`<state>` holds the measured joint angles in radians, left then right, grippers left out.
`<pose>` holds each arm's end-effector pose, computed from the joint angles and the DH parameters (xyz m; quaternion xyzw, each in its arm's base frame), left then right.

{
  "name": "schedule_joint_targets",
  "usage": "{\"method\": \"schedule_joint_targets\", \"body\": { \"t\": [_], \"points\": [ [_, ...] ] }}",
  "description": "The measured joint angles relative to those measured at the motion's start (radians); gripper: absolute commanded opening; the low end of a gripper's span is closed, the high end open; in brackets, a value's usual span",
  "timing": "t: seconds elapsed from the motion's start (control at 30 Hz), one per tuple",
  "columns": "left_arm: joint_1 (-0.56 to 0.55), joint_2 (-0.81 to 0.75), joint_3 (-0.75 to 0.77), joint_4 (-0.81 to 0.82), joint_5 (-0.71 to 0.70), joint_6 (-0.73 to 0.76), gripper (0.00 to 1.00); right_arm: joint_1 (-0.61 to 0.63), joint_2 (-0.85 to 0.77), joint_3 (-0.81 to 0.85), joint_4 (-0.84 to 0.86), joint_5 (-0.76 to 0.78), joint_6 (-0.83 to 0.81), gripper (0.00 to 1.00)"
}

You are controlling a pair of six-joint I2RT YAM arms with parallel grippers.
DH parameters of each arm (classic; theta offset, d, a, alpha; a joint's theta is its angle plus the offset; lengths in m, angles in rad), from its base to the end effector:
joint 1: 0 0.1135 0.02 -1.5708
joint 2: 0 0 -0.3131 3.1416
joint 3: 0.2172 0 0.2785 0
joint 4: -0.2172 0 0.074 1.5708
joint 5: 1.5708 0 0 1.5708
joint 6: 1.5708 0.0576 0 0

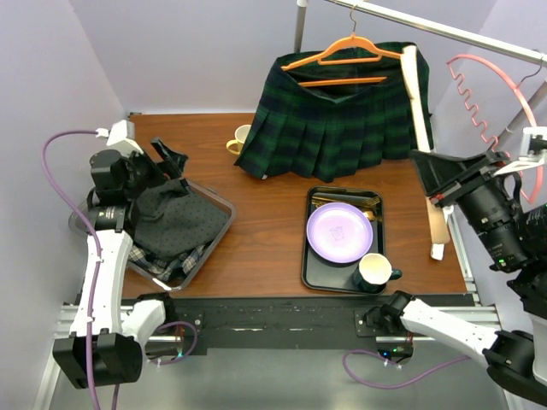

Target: Remove the skirt from the hanger

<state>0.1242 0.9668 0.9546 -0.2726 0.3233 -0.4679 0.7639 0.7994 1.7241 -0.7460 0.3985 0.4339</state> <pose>0.2387 0.0114 0.3918 -0.1381 0.7837 -0.2281 0.5610 0.0462 0.0133 0.6138 0.0466 0.6449 0.3192 0.6928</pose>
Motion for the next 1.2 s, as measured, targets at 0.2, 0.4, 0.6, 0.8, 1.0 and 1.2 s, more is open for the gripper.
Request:
{"method": "schedule_joint_targets", "body": {
  "t": [0.2,0.4,0.6,0.8,1.0,1.2],
  "points": [
    [0.0,-0.039,-0.079,0.039,0.055,0.056,1.0,-0.001,0.01,-0.002,-0.012,0.21,-0.043,0.0],
    [0.0,-0.08,-0.155,0.082,0.017,0.072,0.99,-0.001,0.068,-0.018,0.0,0.311,-0.054,0.0],
    [0.0,-0.109,-0.183,0.083,-0.022,0.09,0.99,-0.001,0.152,-0.029,0.036,0.335,-0.049,0.0],
    [0.0,-0.152,-0.194,0.087,-0.044,0.095,0.99,-0.001,0.216,-0.022,0.067,0.303,-0.011,0.0],
    [-0.001,-0.153,-0.196,0.085,-0.06,0.095,0.99,-0.002,0.261,0.007,0.08,0.291,0.004,0.0],
    [-0.008,-0.16,-0.196,0.084,-0.084,0.098,0.99,-0.05,0.358,0.171,0.074,0.236,0.024,0.0]
  ]
}}
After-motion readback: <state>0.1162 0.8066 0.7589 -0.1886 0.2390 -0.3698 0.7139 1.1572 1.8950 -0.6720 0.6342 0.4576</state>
